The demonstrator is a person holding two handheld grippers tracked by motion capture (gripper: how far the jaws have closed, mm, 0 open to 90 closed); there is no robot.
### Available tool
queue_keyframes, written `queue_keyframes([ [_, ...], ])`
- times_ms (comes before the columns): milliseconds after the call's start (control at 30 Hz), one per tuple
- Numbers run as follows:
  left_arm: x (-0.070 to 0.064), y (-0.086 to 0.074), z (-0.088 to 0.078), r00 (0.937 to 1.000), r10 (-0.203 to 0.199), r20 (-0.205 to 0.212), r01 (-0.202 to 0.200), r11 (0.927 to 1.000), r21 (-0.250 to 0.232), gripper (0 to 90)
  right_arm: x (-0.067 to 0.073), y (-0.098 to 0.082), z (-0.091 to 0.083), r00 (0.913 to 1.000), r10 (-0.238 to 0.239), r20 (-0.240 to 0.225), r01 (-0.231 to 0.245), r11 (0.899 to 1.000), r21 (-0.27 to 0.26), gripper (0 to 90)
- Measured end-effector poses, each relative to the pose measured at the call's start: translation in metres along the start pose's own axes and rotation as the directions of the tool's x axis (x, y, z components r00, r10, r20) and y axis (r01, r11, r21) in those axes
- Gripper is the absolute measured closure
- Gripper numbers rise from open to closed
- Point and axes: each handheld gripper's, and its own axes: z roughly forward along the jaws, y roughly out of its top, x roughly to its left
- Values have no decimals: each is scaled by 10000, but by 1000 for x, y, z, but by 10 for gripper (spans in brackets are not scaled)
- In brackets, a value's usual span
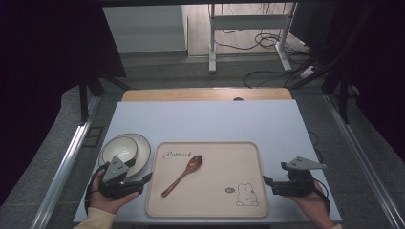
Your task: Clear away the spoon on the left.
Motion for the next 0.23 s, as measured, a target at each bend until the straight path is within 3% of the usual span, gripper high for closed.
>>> queue_keyframes([
  [233,-3,5,9,9997,53,243,-52,10000,-54,245,-7,-5,-3,9992,390,38,-388,9989,-271,134],
])
